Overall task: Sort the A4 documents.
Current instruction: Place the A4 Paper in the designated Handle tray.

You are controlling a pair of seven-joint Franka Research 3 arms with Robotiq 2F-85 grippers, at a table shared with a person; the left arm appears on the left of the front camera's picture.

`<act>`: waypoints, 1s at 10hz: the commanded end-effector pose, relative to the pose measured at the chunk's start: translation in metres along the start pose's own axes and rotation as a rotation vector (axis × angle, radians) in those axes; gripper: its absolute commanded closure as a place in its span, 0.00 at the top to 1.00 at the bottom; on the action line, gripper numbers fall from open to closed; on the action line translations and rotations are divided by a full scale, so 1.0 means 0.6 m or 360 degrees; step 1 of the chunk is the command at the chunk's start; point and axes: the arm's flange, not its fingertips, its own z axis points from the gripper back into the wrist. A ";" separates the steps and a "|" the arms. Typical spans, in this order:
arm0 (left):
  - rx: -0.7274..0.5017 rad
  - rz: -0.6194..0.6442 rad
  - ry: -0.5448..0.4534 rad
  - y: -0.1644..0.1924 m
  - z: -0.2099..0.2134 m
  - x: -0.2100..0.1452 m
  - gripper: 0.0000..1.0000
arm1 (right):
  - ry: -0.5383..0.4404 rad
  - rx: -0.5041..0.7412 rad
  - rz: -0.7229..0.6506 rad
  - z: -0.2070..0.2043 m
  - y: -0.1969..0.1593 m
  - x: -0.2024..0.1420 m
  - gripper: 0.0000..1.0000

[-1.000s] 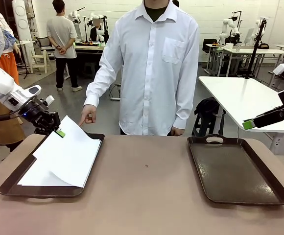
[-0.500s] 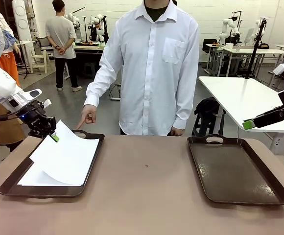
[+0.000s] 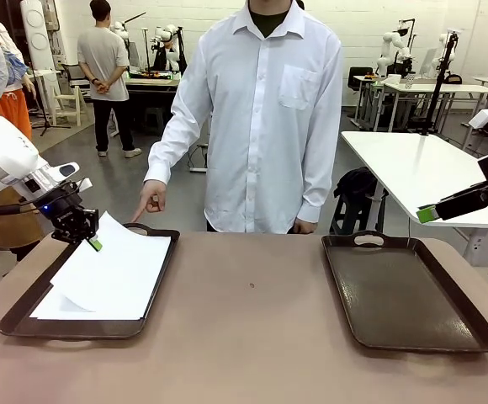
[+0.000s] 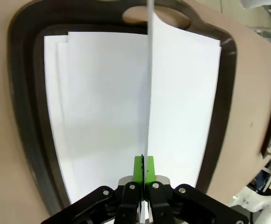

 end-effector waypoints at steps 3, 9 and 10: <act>0.0146 0.0024 0.0025 -0.009 -0.009 0.008 0.01 | 0.0001 0.0004 -0.0001 -0.001 0.000 0.000 1.00; 0.0190 0.0015 0.0043 -0.009 0.002 0.002 0.61 | 0.0001 0.0004 -0.0001 -0.001 0.000 0.000 1.00; 0.0198 0.0030 0.0037 -0.006 0.005 -0.001 0.73 | 0.0001 0.0004 -0.0001 -0.001 0.000 0.000 1.00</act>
